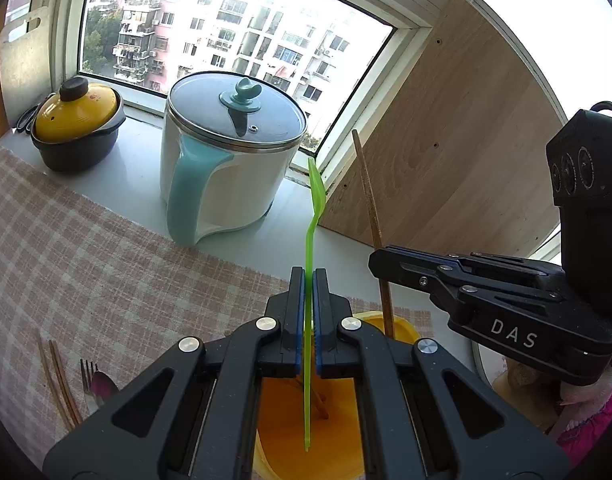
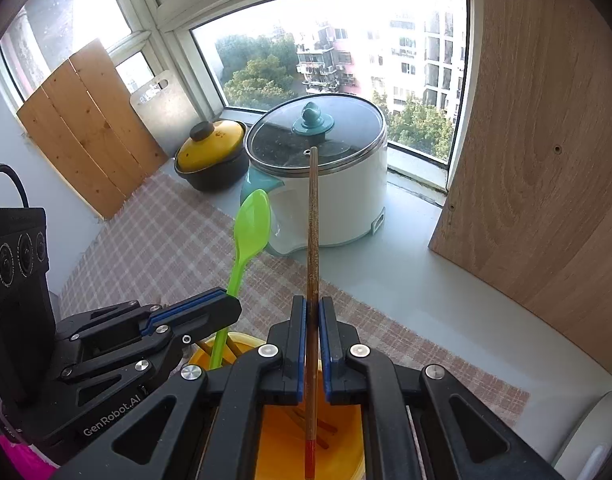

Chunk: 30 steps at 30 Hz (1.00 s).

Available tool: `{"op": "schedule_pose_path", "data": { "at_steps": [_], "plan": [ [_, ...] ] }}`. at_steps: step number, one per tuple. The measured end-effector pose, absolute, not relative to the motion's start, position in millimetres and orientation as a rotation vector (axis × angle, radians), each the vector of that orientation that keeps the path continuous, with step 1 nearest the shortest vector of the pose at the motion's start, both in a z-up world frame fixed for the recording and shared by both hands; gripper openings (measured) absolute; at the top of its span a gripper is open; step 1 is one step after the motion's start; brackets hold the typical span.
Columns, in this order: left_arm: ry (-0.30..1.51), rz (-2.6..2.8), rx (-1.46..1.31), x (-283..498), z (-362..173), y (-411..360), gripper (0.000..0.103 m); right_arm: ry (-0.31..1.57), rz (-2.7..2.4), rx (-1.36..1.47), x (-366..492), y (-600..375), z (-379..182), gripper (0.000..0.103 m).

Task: Organize utensils
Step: 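Open the left tool to drop the green spoon while the right tool releases the chopstick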

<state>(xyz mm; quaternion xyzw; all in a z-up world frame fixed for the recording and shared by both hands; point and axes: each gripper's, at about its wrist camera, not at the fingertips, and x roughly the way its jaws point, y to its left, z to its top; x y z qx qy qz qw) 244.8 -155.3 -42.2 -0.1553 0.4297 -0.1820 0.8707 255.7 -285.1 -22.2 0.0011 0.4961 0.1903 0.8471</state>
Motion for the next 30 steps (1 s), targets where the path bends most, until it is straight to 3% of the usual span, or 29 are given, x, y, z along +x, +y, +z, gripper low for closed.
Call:
{"op": "schedule_pose_path", "data": {
  "at_steps": [4,10,30],
  "plan": [
    [0.907,-0.384,-0.319,243.0,-42.3,-155.0,0.001,1.058,0.396,0.009,255.7,-288.1,-27.9,0.005],
    [0.906,-0.381,-0.314,235.2,-40.8,-151.6,0.001,1.057,0.377,-0.002,248.5,-288.6,-29.0,0.021],
    [0.886,-0.372,-0.292,193.7,-22.5,-117.6,0.001,1.005,0.313,-0.015,200.0,-279.5,-8.1,0.028]
  ]
}}
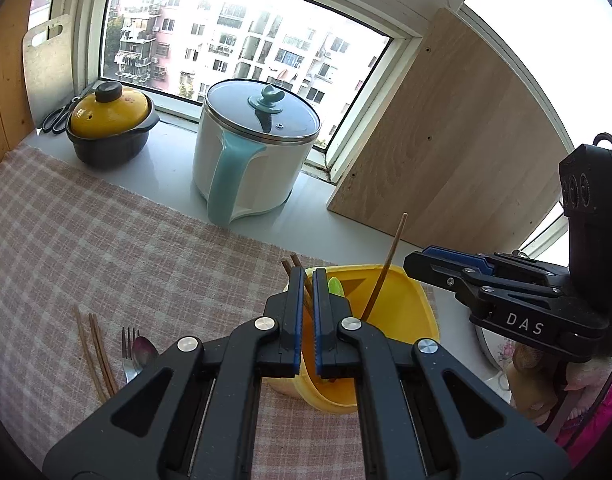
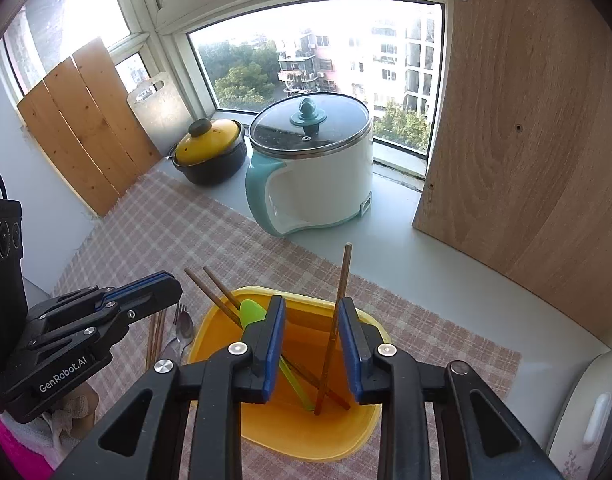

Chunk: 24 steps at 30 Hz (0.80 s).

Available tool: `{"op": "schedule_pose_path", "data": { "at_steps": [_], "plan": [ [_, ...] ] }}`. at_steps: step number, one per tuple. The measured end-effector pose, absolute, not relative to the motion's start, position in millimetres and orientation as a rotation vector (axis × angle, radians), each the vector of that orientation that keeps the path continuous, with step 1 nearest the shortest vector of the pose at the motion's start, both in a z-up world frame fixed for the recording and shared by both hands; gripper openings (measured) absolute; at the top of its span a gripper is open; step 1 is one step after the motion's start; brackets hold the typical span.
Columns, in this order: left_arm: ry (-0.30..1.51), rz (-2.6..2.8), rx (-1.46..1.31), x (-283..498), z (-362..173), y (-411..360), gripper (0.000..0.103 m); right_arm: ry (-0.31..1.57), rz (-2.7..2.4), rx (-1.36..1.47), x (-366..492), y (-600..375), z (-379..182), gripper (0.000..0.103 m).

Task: Organize utensils
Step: 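Open the left tool to drop the green spoon while the right tool releases the chopstick, then move both tools down toward the metal fork and metal spoon on the cloth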

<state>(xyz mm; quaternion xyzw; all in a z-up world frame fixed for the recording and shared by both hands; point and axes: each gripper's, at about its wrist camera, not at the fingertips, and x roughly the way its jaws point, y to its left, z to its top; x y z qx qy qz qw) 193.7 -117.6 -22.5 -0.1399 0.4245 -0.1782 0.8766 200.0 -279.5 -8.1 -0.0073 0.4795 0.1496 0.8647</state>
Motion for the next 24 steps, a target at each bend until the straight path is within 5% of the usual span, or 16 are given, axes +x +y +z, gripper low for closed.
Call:
{"op": "schedule_pose_path", "data": {
  "at_steps": [12,16,19,24],
  "plan": [
    [0.879,-0.359,-0.28,163.8,-19.2,-83.1,0.001,0.957,0.3,-0.059,165.9,-243.1,5.4,0.043],
    [0.879,-0.353,-0.282,155.6,-18.5,-68.8,0.002,0.932,0.291,-0.077,155.8,-230.1,10.5,0.06],
    [0.876,-0.347,-0.286,151.1,-19.0,-58.1,0.017,0.925,0.291,-0.076,150.4,-221.7,13.1,0.07],
    [0.881,-0.339,-0.283,144.9,-22.0,-40.5,0.018,0.911,0.283,-0.08,143.8,-210.0,14.8,0.078]
  ]
}}
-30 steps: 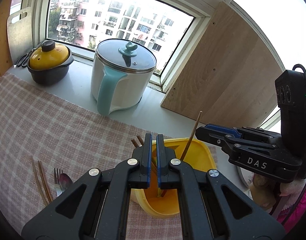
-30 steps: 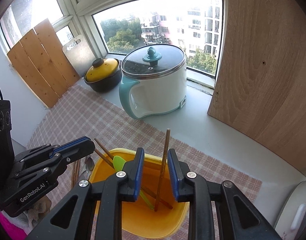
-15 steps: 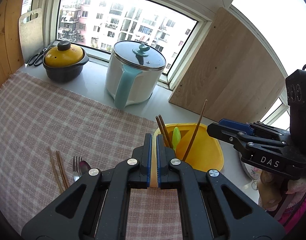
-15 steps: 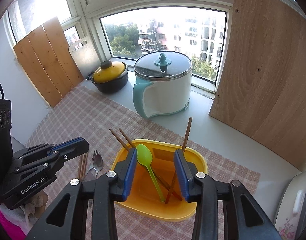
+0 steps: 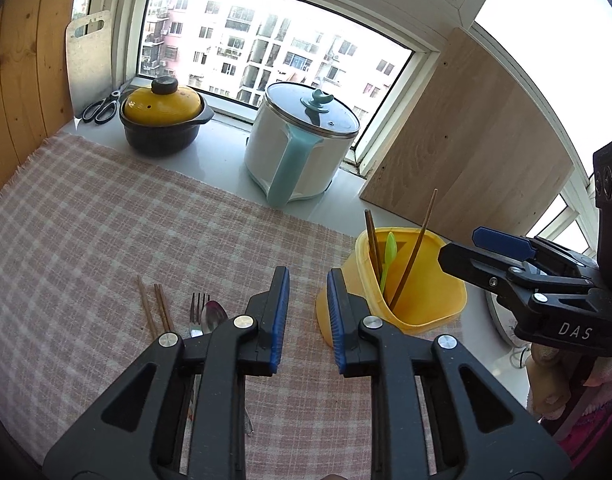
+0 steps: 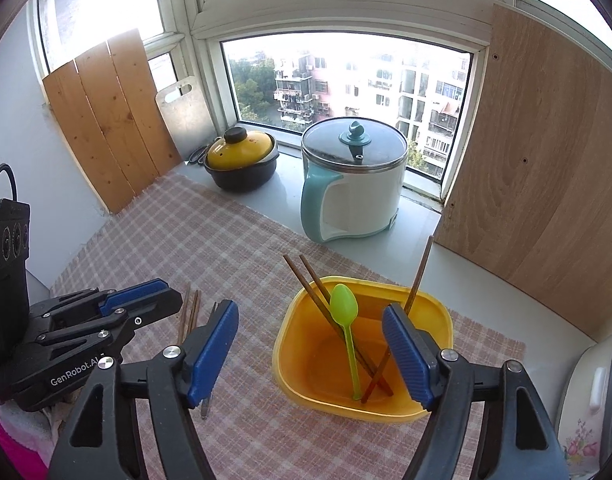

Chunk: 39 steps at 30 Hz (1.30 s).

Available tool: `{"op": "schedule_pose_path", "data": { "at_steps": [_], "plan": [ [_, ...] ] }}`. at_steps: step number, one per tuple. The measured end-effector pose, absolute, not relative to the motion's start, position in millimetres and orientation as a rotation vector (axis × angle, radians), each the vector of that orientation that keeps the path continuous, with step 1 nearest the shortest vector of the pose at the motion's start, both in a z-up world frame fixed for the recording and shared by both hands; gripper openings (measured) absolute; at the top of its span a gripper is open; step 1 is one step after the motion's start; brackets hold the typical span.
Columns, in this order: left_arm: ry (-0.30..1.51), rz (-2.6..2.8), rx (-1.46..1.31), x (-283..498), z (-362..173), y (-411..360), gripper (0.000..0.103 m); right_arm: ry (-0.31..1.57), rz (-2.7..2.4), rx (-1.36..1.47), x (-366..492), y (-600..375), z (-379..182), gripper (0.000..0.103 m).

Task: Organize utensils
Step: 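Move both tools down toward the metal fork and metal spoon on the cloth, then position the left tool around the fork while the right tool straddles the metal spoon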

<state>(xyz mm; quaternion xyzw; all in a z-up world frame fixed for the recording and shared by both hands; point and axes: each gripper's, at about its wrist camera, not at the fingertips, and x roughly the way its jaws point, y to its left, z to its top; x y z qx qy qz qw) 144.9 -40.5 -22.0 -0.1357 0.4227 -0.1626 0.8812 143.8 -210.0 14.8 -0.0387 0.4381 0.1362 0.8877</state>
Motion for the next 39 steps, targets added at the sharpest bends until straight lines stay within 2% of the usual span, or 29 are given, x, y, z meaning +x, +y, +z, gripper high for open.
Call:
{"op": "schedule_pose_path", "data": {
  "at_steps": [1,3,10,17,27,39],
  "plan": [
    [0.883,-0.338,-0.282,143.7,-23.1,-37.3,0.018,0.908,0.283,-0.082,142.5,-206.7,14.9,0.081],
    [0.888,-0.334,-0.28,142.2,-25.7,-28.5,0.028,0.901,0.288,-0.086,139.9,-201.8,14.8,0.085],
    [0.896,-0.301,-0.25,138.0,-42.2,8.2,0.029,0.877,0.31,-0.115,127.6,-178.9,8.2,0.094],
    [0.979,-0.257,-0.248,138.0,-76.3,43.2,0.029,0.858,0.338,-0.101,116.5,-161.0,-8.6,0.095],
    [1.07,-0.285,-0.225,134.4,-118.4,58.6,0.029,0.934,0.343,-0.123,96.3,-134.0,-54.6,0.095],
    [1.131,-0.41,-0.153,140.1,-151.1,29.4,0.027,1.075,0.289,-0.046,87.1,-129.1,-113.3,0.067]
  ]
}}
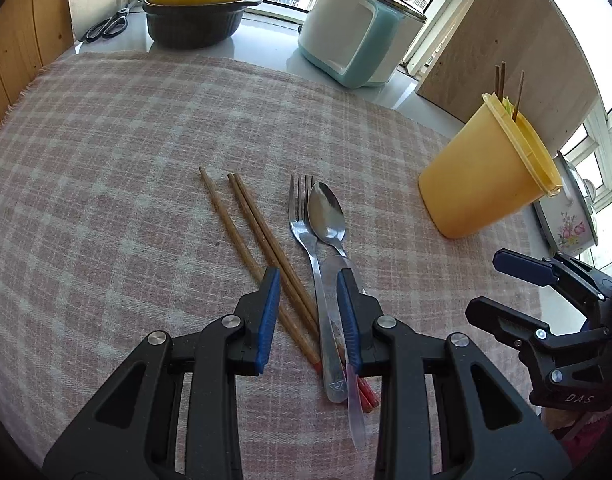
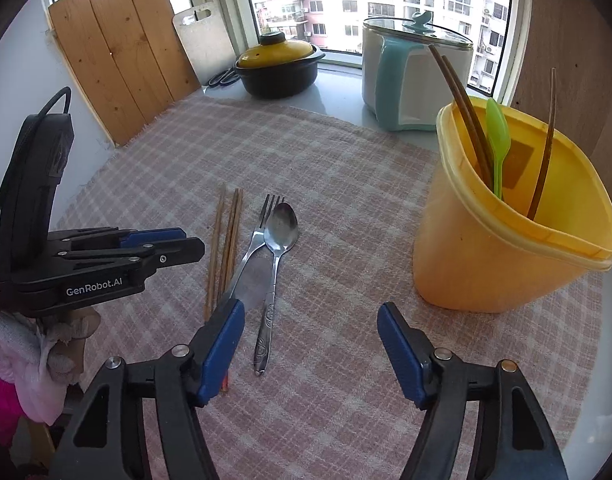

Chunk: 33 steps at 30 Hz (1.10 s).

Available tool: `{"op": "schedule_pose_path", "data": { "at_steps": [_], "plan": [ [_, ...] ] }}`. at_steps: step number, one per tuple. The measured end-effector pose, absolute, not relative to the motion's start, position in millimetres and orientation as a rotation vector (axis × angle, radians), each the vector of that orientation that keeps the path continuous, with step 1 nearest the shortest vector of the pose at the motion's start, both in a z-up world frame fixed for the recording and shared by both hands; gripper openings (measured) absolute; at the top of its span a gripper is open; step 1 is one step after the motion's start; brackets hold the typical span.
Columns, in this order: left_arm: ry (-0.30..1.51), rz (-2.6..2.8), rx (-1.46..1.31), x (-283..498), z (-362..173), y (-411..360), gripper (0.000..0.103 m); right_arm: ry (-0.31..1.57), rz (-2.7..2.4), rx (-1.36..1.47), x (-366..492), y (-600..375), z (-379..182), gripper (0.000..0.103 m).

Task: Organize utensils
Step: 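Position the left tool around the fork while the right tool straddles the metal spoon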

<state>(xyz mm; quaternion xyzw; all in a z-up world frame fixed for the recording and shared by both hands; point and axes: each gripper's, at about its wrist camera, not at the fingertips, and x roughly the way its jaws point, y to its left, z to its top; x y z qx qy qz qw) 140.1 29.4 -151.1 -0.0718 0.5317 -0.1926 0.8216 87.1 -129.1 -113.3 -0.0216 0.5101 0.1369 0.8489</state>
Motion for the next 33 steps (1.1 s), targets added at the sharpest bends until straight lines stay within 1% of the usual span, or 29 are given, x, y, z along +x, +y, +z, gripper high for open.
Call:
{"op": "schedule_pose_path", "data": {
  "at_steps": [1,2,3,8,12,22,24,29,33],
  "plan": [
    [1.138,-0.414,-0.146,142.5,-153.4,26.6,0.024,1.081,0.284,-0.044,86.8,-129.1,-115.1,0.065],
    [1.148,-0.416,-0.138,145.7,-156.4,23.7,0.017,1.086,0.28,-0.04,86.5,-129.5,-117.0,0.062],
    [1.156,-0.42,-0.132,149.3,-159.7,21.0,0.016,1.09,0.278,-0.035,86.4,-129.7,-118.7,0.061],
    [1.183,-0.428,-0.094,167.0,-170.2,11.1,0.015,1.11,0.269,-0.042,87.4,-124.7,-127.1,0.06],
    [1.205,-0.426,-0.039,176.4,-176.9,2.6,0.016,1.13,0.262,-0.036,91.6,-121.3,-133.6,0.051],
    [1.233,-0.433,0.077,183.4,-191.2,-18.3,0.016,1.144,0.234,-0.012,99.4,-124.5,-142.2,0.051],
    [1.239,-0.429,0.101,183.9,-193.5,-20.5,0.017,1.146,0.228,-0.006,101.0,-125.1,-143.1,0.051],
    [1.211,-0.429,0.175,182.3,-194.5,-28.7,0.017,1.149,0.222,-0.008,106.4,-123.9,-145.8,0.051],
    [1.207,-0.414,0.159,180.8,-195.5,-22.6,0.017,1.15,0.224,-0.02,111.5,-120.5,-146.5,0.051]
  ]
}}
